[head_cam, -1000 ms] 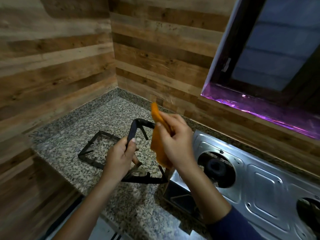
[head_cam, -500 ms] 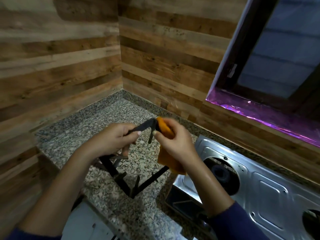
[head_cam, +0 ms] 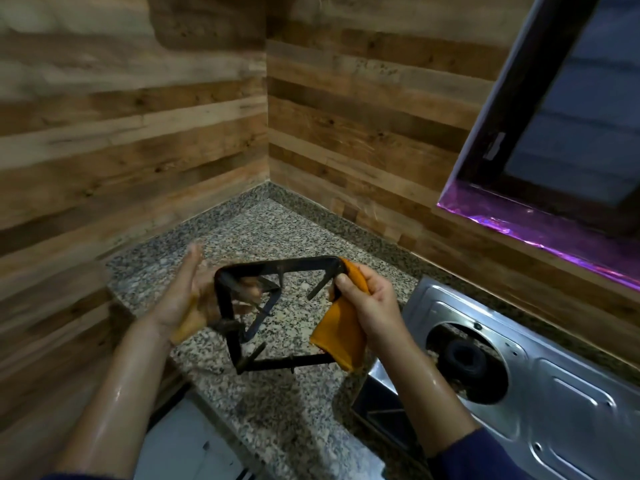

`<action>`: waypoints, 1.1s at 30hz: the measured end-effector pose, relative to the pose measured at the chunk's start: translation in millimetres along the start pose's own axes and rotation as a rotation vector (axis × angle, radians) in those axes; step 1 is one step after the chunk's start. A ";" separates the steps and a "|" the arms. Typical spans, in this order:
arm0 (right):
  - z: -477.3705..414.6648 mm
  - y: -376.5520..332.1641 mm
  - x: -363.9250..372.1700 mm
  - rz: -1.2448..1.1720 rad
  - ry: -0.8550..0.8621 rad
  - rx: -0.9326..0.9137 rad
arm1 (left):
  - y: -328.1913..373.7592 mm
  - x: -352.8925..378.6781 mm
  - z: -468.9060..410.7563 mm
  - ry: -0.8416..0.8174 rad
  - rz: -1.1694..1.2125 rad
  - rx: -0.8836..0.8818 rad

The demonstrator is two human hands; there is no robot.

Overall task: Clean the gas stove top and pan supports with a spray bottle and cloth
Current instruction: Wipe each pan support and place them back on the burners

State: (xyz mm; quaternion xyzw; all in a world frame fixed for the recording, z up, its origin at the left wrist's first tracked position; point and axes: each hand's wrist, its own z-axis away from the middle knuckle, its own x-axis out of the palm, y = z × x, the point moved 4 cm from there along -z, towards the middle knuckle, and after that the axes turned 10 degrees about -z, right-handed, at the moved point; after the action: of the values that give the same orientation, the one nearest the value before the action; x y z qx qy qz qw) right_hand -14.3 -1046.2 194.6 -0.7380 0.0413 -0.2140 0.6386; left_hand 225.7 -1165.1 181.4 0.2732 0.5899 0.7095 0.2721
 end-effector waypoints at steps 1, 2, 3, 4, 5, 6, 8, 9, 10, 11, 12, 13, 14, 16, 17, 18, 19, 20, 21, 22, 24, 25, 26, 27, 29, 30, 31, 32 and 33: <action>-0.7 3.6 -2.7 -0.057 0.063 0.039 | -11.3 7.0 3.8 -0.004 0.070 0.021; -0.9 9.4 -5.2 -0.114 0.116 0.084 | -20.5 15.4 6.7 0.015 0.067 0.024; -1.6 14.4 -6.8 -0.161 0.151 0.125 | -25.9 23.7 8.1 0.073 0.039 0.019; -1.6 20.6 -8.5 -0.190 0.179 0.168 | -30.0 29.6 8.4 0.159 0.017 0.016; -0.8 26.3 -10.4 -0.191 0.209 0.213 | -31.4 34.0 8.4 0.266 -0.010 0.018; 0.3 31.1 -11.9 -0.161 0.238 0.265 | -31.4 36.2 7.3 0.369 -0.044 0.027; 2.4 40.9 -14.5 -0.068 0.330 0.360 | -27.8 38.0 4.7 0.490 -0.123 0.051; 3.1 43.3 -16.5 -0.044 0.405 0.374 | -26.1 38.7 3.8 0.516 -0.165 0.065; 2.9 43.8 -18.4 -0.044 0.485 0.362 | -24.2 39.8 3.3 0.526 -0.205 0.085; 2.5 40.3 -18.3 -0.063 0.552 0.334 | -23.6 40.6 2.9 0.522 -0.245 0.106; 1.8 35.5 -17.2 -0.093 0.599 0.298 | -23.2 42.1 3.1 0.518 -0.280 0.123; -0.2 29.5 -15.3 -0.110 0.613 0.269 | -23.0 43.4 4.1 0.518 -0.302 0.133; -3.8 23.2 -12.7 -0.125 0.598 0.236 | -22.7 45.5 5.5 0.522 -0.305 0.137; -9.2 10.7 1.6 -0.121 0.528 0.182 | -21.6 52.0 7.5 0.539 -0.308 0.147; -10.4 6.3 9.8 -0.047 0.478 0.133 | -19.3 56.2 8.5 0.550 -0.320 0.152; -10.1 5.1 19.1 0.105 0.425 0.064 | -16.7 60.6 10.0 0.566 -0.339 0.155; -7.1 3.7 29.3 0.257 0.368 -0.006 | -13.7 64.0 10.3 0.583 -0.355 0.162; -2.5 4.1 40.8 0.370 0.316 -0.066 | -11.1 65.5 11.9 0.609 -0.355 0.170; 1.9 4.2 49.8 0.437 0.279 -0.098 | -9.6 64.1 11.9 0.635 -0.353 0.174; 3.2 9.2 53.2 0.455 0.254 -0.108 | -9.6 61.3 11.7 0.662 -0.356 0.169; 4.5 13.3 50.7 0.315 0.238 0.015 | -12.2 54.0 13.4 0.692 -0.355 0.144; 6.2 12.9 50.0 0.190 0.233 0.111 | -14.1 50.9 13.5 0.696 -0.338 0.133; 6.4 13.1 47.3 0.109 0.241 0.144 | -16.4 48.1 12.4 0.696 -0.322 0.121; 6.5 7.9 45.4 0.089 0.279 0.095 | -15.8 46.5 11.4 0.692 -0.313 0.115; 6.4 -10.4 45.3 0.188 0.349 -0.161 | -8.1 49.3 5.7 0.659 -0.332 0.138; 4.7 -21.0 49.0 0.254 0.327 -0.285 | -2.7 52.1 2.2 0.634 -0.358 0.161; 1.6 -29.1 52.6 0.347 0.289 -0.374 | 1.9 56.1 -2.4 0.586 -0.383 0.177; -2.8 -33.1 55.5 0.462 0.243 -0.427 | 5.4 59.8 -8.4 0.534 -0.400 0.193; -7.1 -33.0 55.8 0.574 0.213 -0.449 | 8.9 64.3 -13.3 0.485 -0.415 0.197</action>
State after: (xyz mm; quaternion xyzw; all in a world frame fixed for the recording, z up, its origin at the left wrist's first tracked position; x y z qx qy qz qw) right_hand 26.6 -1065.5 241.6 -0.7916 0.3584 -0.0877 0.4870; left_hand 170.5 -1130.2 192.4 -0.0047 0.7464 0.6227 0.2346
